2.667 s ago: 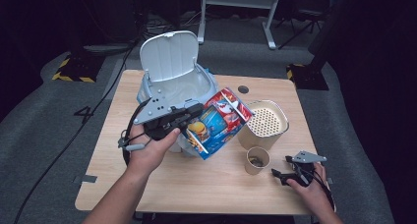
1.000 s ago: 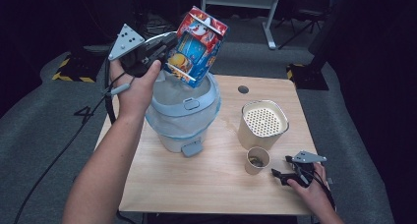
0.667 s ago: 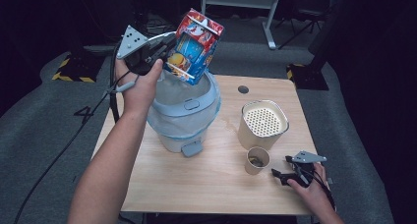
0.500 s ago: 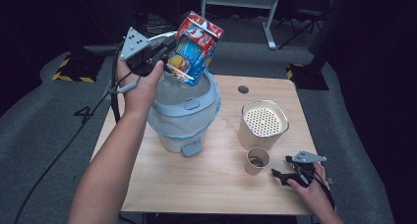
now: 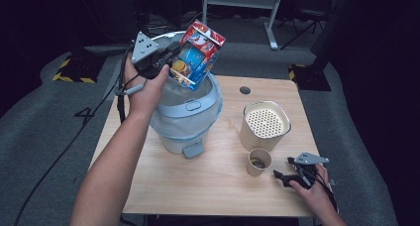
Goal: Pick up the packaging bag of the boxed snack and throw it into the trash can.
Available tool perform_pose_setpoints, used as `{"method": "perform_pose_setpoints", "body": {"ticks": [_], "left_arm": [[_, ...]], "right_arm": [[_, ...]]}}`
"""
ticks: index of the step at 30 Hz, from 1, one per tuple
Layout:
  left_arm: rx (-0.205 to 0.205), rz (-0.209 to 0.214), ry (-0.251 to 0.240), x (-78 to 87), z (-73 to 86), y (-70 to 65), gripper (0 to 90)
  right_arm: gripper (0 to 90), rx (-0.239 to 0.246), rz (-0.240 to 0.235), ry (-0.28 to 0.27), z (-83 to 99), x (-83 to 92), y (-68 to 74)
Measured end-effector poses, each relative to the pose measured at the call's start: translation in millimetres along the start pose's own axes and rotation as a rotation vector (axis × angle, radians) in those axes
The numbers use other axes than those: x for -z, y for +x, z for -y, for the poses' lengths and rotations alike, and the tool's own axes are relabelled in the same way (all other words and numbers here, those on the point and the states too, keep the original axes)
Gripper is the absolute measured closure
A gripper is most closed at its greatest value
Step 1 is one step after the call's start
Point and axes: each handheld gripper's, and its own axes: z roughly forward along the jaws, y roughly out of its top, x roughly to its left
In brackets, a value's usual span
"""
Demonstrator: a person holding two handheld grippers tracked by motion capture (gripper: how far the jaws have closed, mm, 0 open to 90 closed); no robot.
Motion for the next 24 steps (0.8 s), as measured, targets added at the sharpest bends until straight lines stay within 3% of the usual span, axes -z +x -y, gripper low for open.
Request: {"method": "perform_pose_setpoints", "body": {"ticks": [16,19,21,22,23,24], "left_arm": [[-0.01,0.005,0.039,-7.4,3.3,-2.9,88.1],[0.011,0.015,0.03,-8.3,4.7,-2.1,85.5],[0.021,0.025,0.01,-7.6,4.6,-1.8,76.6],[0.021,0.025,0.01,-7.6,4.6,-1.8,66.6],[0.051,0.054,-0.026,-5.6,3.3,-0.6,55.0],[0.051,0.054,-0.026,-5.6,3.3,-0.6,50.0]], "right_arm": [[15.5,0.0,0.0,0.0,0.0,0.0,0.0],[15.6,0.0,0.0,0.0,0.0,0.0,0.0],[15.5,0.0,0.0,0.0,0.0,0.0,0.0],[15.5,0.0,0.0,0.0,0.0,0.0,0.0],[15.5,0.0,0.0,0.0,0.0,0.0,0.0],[15.5,0.0,0.0,0.0,0.0,0.0,0.0]]}}
